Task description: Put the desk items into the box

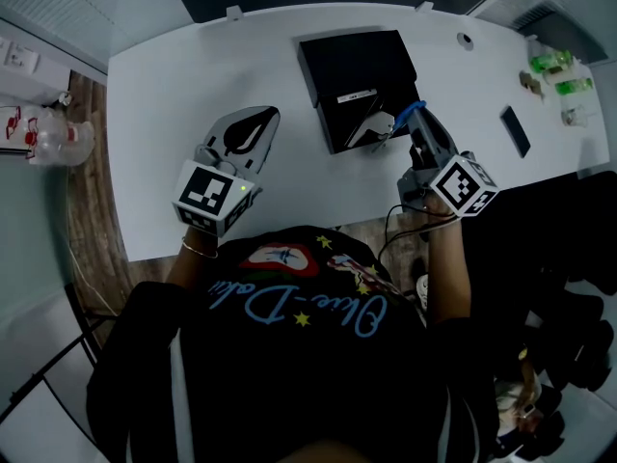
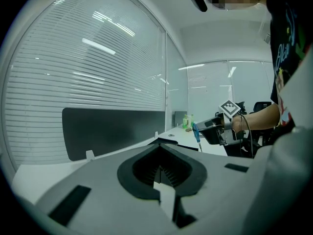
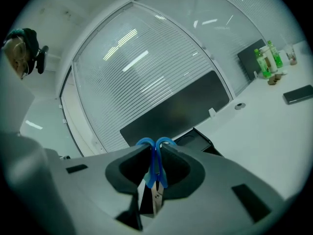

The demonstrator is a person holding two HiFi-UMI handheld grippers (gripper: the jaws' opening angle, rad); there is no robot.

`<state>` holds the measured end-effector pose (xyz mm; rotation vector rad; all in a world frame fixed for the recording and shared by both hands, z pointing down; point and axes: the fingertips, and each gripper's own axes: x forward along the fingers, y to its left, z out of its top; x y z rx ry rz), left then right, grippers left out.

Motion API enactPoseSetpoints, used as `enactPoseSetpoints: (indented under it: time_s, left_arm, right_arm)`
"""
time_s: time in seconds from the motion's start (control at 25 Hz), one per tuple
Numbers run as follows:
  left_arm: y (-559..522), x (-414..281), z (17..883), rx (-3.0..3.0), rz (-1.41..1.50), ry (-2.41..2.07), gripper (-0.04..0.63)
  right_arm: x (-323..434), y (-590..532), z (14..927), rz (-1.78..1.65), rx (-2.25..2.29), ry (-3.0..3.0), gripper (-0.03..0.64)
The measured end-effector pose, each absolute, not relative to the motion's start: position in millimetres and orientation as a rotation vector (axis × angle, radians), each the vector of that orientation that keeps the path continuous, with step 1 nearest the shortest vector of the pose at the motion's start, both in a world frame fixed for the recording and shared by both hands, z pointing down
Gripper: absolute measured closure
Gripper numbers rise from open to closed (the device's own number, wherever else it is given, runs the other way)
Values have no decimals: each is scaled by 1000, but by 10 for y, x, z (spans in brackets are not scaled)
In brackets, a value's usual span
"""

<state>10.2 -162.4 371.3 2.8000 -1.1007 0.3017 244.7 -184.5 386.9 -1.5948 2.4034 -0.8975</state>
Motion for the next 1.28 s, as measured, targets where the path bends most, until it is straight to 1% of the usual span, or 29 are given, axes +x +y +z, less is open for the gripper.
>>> enactPoseSetpoints:
  time_s: [0.72,1.28]
  left_arm:
    - [-1693,86,3773,2778,326,-1104,588]
    - [-1710,13,3794,2752,330,-1144,588]
  right_arm:
    - [2544,-2014,4265,-1096,-1588,2195,538]
    - [2539,-2059,4496,-1151,-1649,2218,538]
